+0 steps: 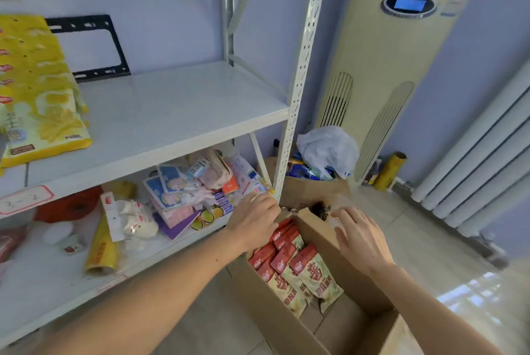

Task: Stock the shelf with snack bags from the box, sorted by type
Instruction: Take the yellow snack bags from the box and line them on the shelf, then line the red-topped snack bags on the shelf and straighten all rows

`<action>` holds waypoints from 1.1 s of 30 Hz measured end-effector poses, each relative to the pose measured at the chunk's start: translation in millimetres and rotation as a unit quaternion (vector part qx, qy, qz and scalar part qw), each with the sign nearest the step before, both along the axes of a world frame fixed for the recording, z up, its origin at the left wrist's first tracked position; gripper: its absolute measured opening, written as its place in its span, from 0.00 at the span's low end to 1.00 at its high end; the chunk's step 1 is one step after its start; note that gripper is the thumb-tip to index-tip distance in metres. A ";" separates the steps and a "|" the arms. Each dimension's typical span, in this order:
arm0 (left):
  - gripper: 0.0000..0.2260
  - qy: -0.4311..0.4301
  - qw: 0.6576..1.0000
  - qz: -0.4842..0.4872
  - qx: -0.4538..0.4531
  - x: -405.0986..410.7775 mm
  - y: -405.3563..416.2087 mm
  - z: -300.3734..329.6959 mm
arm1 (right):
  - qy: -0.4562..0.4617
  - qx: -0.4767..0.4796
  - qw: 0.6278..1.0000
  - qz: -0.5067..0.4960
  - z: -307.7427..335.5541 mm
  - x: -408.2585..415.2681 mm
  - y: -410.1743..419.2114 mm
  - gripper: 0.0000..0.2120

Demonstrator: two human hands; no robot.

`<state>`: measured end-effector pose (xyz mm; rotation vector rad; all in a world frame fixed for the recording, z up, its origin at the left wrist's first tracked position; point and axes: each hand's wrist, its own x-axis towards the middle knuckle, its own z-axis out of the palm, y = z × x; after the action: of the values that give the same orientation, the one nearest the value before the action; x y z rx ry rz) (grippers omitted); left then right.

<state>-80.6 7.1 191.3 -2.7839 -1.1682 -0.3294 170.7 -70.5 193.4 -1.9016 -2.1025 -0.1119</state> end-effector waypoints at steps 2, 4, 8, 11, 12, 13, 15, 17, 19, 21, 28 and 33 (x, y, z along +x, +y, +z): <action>0.15 0.000 1.000 0.002 -0.020 33.9 -9.7 -16.6 | 0.003 -0.032 0.999 -0.006 -9.3 31.1 -8.5 0.14; 0.15 0.005 0.999 0.003 -0.034 60.5 -15.4 -32.4 | 0.003 -0.058 0.998 -0.012 -21.3 57.6 -13.2 0.14; 0.16 0.047 0.996 0.012 -0.074 93.9 -17.4 -63.4 | 0.012 -0.109 0.994 -0.014 -46.7 92.7 -10.2 0.14; 0.15 0.066 0.992 0.025 -0.108 107.6 -10.9 -87.5 | 0.023 -0.150 0.988 -0.019 -70.6 109.8 3.2 0.15; 0.15 0.066 0.990 0.030 -0.121 110.6 -7.4 -96.9 | 0.026 -0.164 0.986 -0.021 -80.4 114.6 9.4 0.15; 0.15 0.065 0.988 0.037 -0.138 112.8 -3.1 -106.3 | 0.031 -0.179 0.983 -0.021 -90.1 118.5 16.7 0.15; 0.14 0.061 0.982 0.059 -0.170 115.7 5.2 -128.3 | 0.034 -0.212 0.977 -0.014 -110.7 125.6 31.9 0.14; 0.13 0.061 0.977 0.078 -0.190 121.2 12.9 -152.2 | 0.028 -0.239 0.971 -0.005 -130.1 133.2 46.8 0.13; 0.14 0.056 0.971 0.106 -0.207 128.1 17.4 -173.9 | 0.027 -0.260 0.965 0.000 -150.1 139.9 59.6 0.14; 0.14 0.065 0.965 0.129 -0.220 134.9 19.0 -195.6 | 0.023 -0.278 0.960 0.011 -171.6 146.1 70.9 0.14; 0.12 0.054 0.921 0.233 -0.307 154.8 18.5 -295.7 | 0.027 -0.326 0.943 0.062 -263.8 166.4 92.3 0.13; 0.13 0.022 0.890 0.305 -0.338 169.1 13.0 -359.9 | 0.017 -0.364 0.929 0.073 -345.3 171.5 97.6 0.18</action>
<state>88.5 20.1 -168.6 -2.6412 -2.4141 0.2561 342.2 27.0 -151.9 -2.0512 -2.4602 0.8392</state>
